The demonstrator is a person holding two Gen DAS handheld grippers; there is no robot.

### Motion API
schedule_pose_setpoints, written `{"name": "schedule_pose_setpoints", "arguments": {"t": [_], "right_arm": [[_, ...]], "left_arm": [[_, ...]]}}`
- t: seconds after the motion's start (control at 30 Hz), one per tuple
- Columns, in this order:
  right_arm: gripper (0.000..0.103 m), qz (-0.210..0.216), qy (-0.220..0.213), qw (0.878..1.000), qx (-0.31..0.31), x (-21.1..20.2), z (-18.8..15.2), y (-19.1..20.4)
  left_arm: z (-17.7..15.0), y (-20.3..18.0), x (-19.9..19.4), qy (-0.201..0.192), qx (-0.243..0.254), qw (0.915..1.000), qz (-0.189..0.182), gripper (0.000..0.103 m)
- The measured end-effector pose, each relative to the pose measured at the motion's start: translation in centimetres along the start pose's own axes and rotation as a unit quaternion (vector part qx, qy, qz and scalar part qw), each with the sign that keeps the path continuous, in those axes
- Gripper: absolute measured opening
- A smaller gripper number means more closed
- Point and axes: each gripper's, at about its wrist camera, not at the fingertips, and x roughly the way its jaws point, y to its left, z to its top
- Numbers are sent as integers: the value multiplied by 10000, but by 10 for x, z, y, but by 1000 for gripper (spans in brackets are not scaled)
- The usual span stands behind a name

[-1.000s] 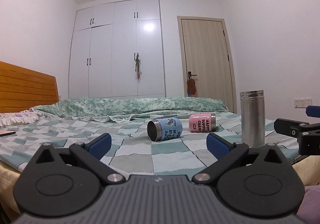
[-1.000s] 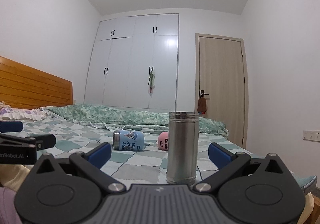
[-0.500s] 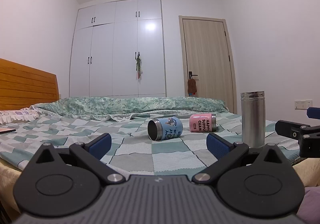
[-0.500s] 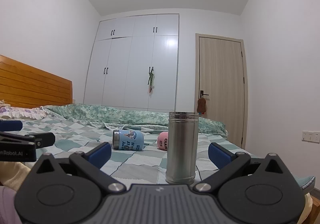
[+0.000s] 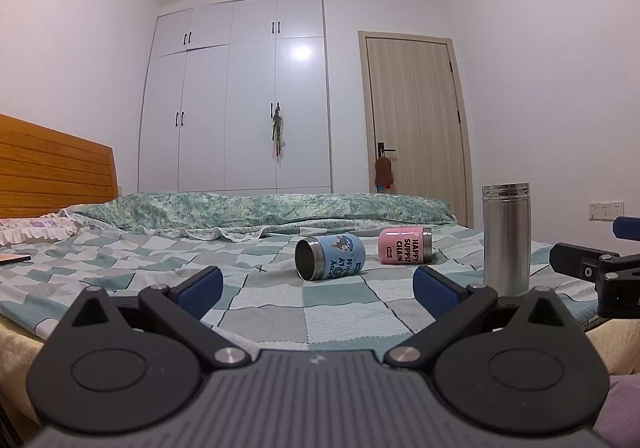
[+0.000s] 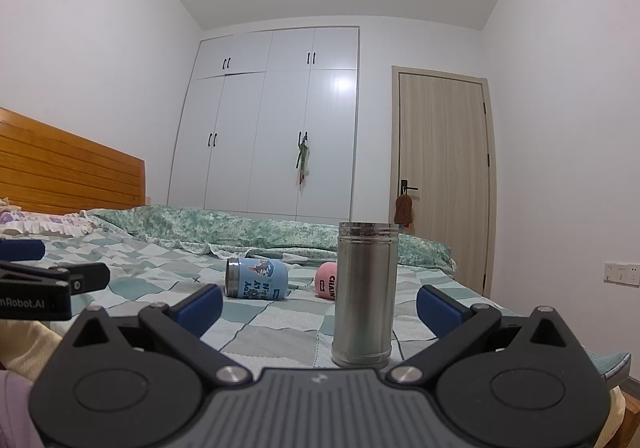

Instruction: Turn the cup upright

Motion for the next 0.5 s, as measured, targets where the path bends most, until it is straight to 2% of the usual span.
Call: {"name": "schedule_pose_setpoints", "arguments": {"t": [0.5], "right_arm": [[103, 3, 3, 10000, -2, -1, 1, -1]], "left_arm": [[0, 1, 0, 1, -6, 10000, 2, 103]]}}
